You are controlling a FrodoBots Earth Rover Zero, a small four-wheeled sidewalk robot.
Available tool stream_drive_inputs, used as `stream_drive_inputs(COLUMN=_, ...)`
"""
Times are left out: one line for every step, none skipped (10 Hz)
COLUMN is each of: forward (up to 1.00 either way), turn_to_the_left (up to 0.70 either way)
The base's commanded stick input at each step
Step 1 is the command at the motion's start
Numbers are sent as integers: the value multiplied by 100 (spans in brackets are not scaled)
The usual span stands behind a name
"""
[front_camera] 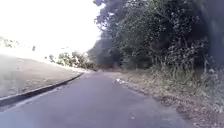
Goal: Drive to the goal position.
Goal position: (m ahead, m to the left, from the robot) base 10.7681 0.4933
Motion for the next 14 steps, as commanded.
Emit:
stream_drive_inputs(forward=70, turn_to_the_left=14)
stream_drive_inputs(forward=70, turn_to_the_left=14)
stream_drive_inputs(forward=70, turn_to_the_left=14)
stream_drive_inputs(forward=70, turn_to_the_left=14)
stream_drive_inputs(forward=70, turn_to_the_left=14)
stream_drive_inputs(forward=70, turn_to_the_left=14)
stream_drive_inputs(forward=70, turn_to_the_left=14)
stream_drive_inputs(forward=70, turn_to_the_left=14)
stream_drive_inputs(forward=70, turn_to_the_left=14)
stream_drive_inputs(forward=70, turn_to_the_left=0)
stream_drive_inputs(forward=70, turn_to_the_left=0)
stream_drive_inputs(forward=70, turn_to_the_left=0)
stream_drive_inputs(forward=70, turn_to_the_left=6)
stream_drive_inputs(forward=70, turn_to_the_left=12)
